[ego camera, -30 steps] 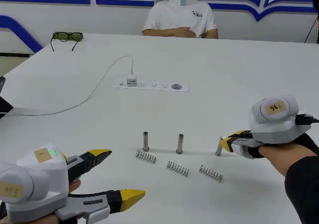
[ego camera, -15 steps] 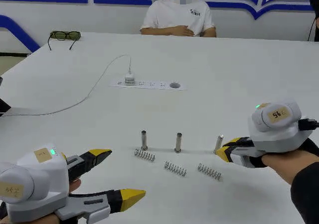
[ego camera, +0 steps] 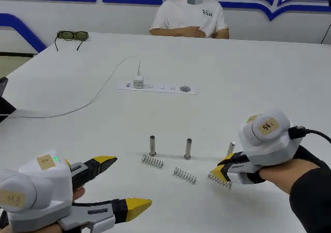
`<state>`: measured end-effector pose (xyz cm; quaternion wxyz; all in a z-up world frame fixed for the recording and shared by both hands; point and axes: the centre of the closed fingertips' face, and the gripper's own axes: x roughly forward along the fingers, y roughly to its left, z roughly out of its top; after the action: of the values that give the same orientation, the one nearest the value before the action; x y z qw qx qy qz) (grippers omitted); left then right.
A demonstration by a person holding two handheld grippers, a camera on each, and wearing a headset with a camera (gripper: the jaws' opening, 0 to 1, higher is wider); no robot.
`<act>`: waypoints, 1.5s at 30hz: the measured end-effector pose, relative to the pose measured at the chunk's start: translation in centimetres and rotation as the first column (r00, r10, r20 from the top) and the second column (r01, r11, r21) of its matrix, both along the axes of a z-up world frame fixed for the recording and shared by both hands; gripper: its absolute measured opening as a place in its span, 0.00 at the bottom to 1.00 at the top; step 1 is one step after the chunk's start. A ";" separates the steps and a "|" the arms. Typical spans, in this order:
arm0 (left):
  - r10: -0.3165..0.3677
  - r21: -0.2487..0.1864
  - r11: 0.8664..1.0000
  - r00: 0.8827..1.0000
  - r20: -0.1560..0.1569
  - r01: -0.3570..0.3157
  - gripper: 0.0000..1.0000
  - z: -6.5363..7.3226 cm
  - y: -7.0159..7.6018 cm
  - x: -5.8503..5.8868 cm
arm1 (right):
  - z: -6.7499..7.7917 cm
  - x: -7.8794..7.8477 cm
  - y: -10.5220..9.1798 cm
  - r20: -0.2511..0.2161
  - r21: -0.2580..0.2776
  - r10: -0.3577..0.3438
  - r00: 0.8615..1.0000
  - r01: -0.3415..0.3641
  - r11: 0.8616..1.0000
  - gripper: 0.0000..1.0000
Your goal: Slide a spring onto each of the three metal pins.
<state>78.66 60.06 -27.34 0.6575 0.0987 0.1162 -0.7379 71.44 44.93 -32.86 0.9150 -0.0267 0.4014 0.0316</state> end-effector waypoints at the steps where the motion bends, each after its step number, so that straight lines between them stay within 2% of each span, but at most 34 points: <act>1: 0.000 0.001 1.000 1.000 -0.001 0.000 0.75 0.0 0.0 0.0 | -0.1 0.0 0.0 -0.005 -0.001 0.004 1.000 -0.004 1.000 0.14; 15: 0.000 0.007 1.000 1.000 -0.009 0.000 0.74 -0.5 -0.1 -0.2 | -1.9 0.6 0.1 -0.068 -0.004 0.040 0.997 -0.041 0.999 0.14; 25: 0.002 0.008 1.000 1.000 -0.015 -0.002 0.74 -0.8 -0.1 -0.2 | -2.4 0.7 0.1 -0.075 0.008 0.043 0.996 -0.042 0.999 0.12; 29: 0.004 0.008 1.000 1.000 -0.016 -0.004 0.74 -0.7 -0.1 -0.2 | -2.2 0.7 0.2 -0.069 -0.008 0.049 0.996 -0.049 0.999 0.12; 37: 0.001 0.006 1.000 1.000 -0.013 -0.001 0.74 -0.6 -0.2 -0.3 | -0.7 0.4 -0.2 -0.025 -0.008 0.023 0.999 -0.024 1.000 0.12; 45: -0.008 0.002 1.000 1.000 -0.009 0.008 0.74 -0.4 -0.4 -0.6 | 0.2 -0.3 -0.7 0.003 -0.017 0.003 1.000 -0.003 1.000 0.12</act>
<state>78.08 59.68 -27.70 0.6539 0.0966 0.1197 -0.7408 71.16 44.28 -32.63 0.9153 -0.0352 0.4002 0.0296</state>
